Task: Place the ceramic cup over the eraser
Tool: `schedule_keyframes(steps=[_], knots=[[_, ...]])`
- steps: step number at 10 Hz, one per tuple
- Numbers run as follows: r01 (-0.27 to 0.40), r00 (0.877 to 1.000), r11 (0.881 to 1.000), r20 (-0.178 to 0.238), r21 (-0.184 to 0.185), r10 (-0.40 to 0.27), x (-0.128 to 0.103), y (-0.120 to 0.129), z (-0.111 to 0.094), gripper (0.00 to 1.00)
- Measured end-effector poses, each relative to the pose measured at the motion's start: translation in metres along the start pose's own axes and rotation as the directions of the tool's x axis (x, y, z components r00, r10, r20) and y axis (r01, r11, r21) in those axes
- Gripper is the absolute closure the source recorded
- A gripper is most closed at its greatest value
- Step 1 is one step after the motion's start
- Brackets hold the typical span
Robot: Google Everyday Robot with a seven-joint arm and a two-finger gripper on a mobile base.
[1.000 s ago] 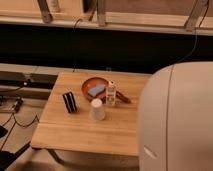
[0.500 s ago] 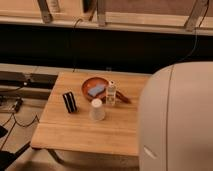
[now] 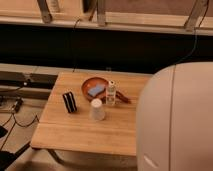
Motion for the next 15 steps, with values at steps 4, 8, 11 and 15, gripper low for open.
schedule_keyframes(steps=[4,8,11,15], knots=[[0.125,0.992,0.990,-0.042,0.066,-0.123,0.054,-0.072,0.008,0.20],[0.330,0.944,0.934,-0.040,0.137,-0.328,0.092,-0.161,0.034,0.20],[0.370,0.929,0.917,-0.041,0.148,-0.368,0.096,-0.178,0.039,0.20],[0.379,0.925,0.922,-0.043,0.081,-0.377,0.090,-0.152,0.033,0.20]])
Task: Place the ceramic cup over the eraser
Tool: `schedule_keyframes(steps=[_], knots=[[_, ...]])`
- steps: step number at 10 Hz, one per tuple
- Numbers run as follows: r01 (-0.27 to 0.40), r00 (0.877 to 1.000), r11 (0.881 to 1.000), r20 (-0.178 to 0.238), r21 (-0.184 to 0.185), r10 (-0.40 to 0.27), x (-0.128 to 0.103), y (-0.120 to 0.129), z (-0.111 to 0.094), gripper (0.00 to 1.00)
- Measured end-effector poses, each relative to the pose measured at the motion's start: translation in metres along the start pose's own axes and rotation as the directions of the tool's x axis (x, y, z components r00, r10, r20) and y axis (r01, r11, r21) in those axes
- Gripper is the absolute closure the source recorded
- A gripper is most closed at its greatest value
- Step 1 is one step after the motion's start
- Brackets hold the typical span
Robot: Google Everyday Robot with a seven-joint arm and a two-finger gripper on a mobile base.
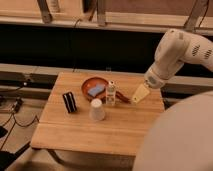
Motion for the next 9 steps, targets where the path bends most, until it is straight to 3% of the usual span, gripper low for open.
schedule_keyframes(steps=[2,4,9], knots=[[0.091,0.996,0.996,0.007,0.000,-0.091,0.019,-0.014,0.014,0.20],[0.191,0.981,0.981,0.010,0.023,-0.192,0.044,-0.041,0.034,0.20],[0.316,0.949,0.945,-0.004,0.087,-0.317,0.097,-0.091,0.072,0.20]])
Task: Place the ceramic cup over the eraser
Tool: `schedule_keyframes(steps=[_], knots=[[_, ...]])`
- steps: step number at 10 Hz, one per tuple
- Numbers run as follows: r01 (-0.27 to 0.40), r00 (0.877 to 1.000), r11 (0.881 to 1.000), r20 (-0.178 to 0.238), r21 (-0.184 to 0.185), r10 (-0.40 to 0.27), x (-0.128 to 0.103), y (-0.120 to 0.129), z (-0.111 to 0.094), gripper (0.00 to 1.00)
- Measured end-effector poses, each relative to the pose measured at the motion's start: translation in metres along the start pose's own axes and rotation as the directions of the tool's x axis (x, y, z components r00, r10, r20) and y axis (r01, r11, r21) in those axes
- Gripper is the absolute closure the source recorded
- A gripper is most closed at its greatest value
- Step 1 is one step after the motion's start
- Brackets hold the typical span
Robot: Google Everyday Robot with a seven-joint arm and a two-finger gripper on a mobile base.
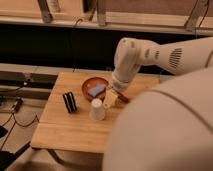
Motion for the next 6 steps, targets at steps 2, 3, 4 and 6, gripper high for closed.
schedule_keyframes(steps=[2,3,4,6], knots=[[0.041,0.999,0.999,-0.007,0.029,-0.041,0.023,-0.008,0.015,0.20],[0.059,0.998,0.997,-0.015,0.048,-0.059,0.034,-0.012,0.023,0.20],[0.073,0.997,0.995,-0.024,0.066,-0.072,0.044,-0.014,0.030,0.20],[0.094,0.995,0.989,-0.054,0.115,-0.089,0.062,-0.015,0.044,0.20]])
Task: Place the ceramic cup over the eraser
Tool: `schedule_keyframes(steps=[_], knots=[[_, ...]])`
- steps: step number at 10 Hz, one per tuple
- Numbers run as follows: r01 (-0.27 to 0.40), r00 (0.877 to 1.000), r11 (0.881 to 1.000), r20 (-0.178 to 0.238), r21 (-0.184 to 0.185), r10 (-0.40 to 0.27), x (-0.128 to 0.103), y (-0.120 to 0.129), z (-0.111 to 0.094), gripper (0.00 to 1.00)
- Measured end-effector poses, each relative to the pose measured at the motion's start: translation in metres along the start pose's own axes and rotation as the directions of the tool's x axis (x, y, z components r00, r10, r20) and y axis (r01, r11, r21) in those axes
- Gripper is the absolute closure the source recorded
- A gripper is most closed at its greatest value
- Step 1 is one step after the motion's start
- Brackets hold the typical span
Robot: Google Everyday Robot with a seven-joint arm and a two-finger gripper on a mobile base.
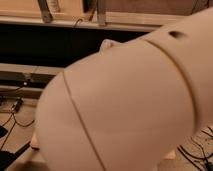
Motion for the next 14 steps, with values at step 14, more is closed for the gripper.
schedule_keyframes(steps=[14], knots=[[-0.044,0.999,0.997,-0.007,0.065,0.044,-0.014,0.033,0.063,0.20]])
